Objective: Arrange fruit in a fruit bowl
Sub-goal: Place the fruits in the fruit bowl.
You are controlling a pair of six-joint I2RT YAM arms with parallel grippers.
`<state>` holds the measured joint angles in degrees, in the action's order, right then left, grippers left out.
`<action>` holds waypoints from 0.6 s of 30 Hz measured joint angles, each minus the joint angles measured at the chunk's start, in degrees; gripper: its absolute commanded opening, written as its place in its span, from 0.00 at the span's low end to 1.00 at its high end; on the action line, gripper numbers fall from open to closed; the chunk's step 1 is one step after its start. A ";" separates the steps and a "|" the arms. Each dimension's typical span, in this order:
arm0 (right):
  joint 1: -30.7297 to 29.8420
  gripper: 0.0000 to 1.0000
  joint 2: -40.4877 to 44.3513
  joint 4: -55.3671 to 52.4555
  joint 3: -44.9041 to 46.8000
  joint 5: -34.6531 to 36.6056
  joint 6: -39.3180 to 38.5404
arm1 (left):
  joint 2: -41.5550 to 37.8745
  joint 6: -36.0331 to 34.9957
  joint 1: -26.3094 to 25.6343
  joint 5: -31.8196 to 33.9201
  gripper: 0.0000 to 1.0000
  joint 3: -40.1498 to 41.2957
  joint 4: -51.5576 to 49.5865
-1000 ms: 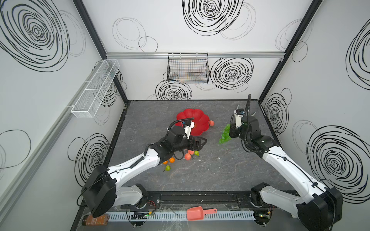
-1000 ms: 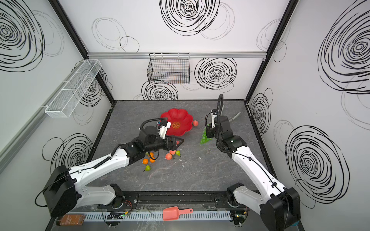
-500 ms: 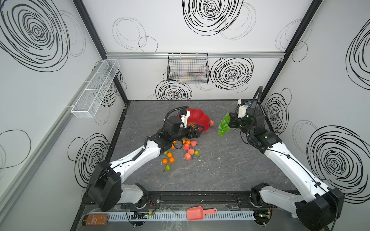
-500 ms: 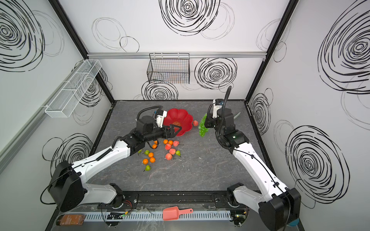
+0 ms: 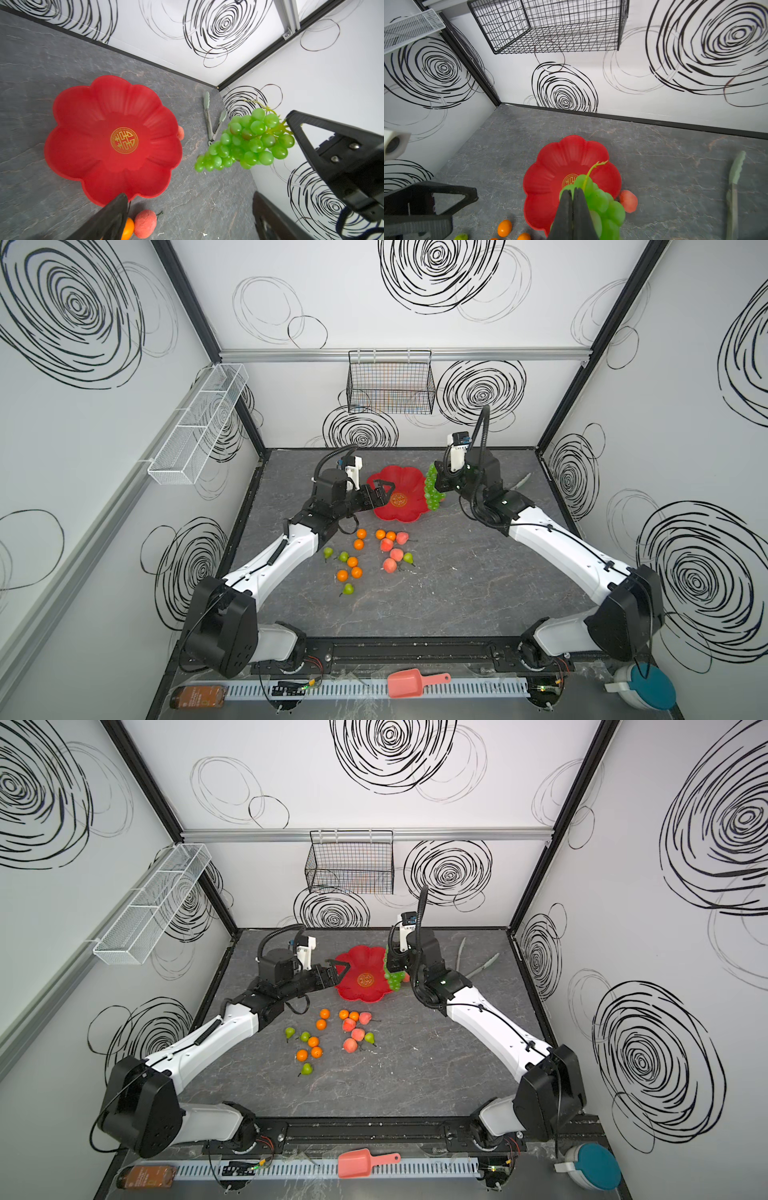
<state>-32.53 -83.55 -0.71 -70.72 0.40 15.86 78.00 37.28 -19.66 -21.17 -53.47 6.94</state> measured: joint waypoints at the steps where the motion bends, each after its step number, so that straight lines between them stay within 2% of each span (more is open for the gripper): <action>1: -0.48 0.00 -1.11 0.59 -0.48 0.07 0.00 | -0.09 0.00 0.63 -0.07 0.96 0.52 0.09; 8: -3.67 0.00 -10.99 3.15 -4.66 -0.39 -0.07 | -1.51 -0.02 4.13 -0.46 0.96 4.13 0.15; 12: -5.07 0.00 -16.65 3.67 -7.56 -0.92 -0.22 | -3.48 -0.02 4.50 -0.42 0.96 6.36 0.52; 18: -5.81 0.00 -20.83 4.09 -8.55 -1.62 -0.11 | -3.76 0.00 4.57 -0.37 0.96 6.80 0.96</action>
<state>-38.35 -104.38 3.38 -79.26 -1.21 15.75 74.24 37.28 -15.09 -21.54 -46.68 7.90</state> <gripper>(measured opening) 0.035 0.961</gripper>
